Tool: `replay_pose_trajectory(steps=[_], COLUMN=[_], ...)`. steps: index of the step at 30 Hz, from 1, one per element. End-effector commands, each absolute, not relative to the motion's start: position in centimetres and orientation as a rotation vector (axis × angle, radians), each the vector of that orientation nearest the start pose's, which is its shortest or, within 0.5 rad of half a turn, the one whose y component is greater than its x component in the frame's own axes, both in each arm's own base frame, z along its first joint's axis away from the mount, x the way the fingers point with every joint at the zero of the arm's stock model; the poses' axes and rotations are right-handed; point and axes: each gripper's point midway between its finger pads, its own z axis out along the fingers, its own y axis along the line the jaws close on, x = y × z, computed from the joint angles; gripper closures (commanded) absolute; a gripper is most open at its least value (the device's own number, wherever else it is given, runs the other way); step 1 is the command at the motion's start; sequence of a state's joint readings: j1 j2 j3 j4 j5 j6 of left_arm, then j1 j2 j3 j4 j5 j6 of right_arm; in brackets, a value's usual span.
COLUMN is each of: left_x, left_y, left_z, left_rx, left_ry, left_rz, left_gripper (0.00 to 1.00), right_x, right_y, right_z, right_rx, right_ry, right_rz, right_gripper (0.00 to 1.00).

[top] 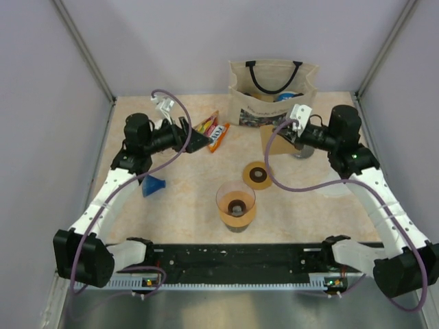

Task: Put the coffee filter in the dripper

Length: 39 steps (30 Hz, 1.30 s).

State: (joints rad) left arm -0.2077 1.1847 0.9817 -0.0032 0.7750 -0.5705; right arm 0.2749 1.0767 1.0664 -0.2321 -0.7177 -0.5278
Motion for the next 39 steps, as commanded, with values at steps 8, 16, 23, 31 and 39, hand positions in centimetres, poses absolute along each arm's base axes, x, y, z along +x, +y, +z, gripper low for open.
replay_pose_trajectory(steps=[8,16,23,31,39], left_x=[30.6,31.2,30.8,30.6,31.2], left_y=[-23.2,-21.9,-21.3,-21.2,-21.0], left_z=[33.4,30.4,26.5,25.0,23.2], left_rx=[0.253,0.157,0.131,0.135,0.111], left_ry=[1.900,2.015,2.131,2.162,2.208], left_rz=[-1.225,-1.112,-1.020,-0.981,-0.931], left_gripper=[0.01,0.01,0.01,0.01,0.02], right_x=[28.5,26.6,25.9,25.1,24.8], right_y=[28.4,33.1,35.7,37.7,38.6], right_z=[32.5,30.4,28.0,27.3,26.4], right_rx=[-1.773,-1.948,-2.021,-2.064,-2.106], right_ry=[0.896,0.676,0.579,0.503,0.496], right_rz=[0.427,0.480,0.523,0.544,0.534], right_gripper=[1.00,1.00,1.00,1.00,1.00])
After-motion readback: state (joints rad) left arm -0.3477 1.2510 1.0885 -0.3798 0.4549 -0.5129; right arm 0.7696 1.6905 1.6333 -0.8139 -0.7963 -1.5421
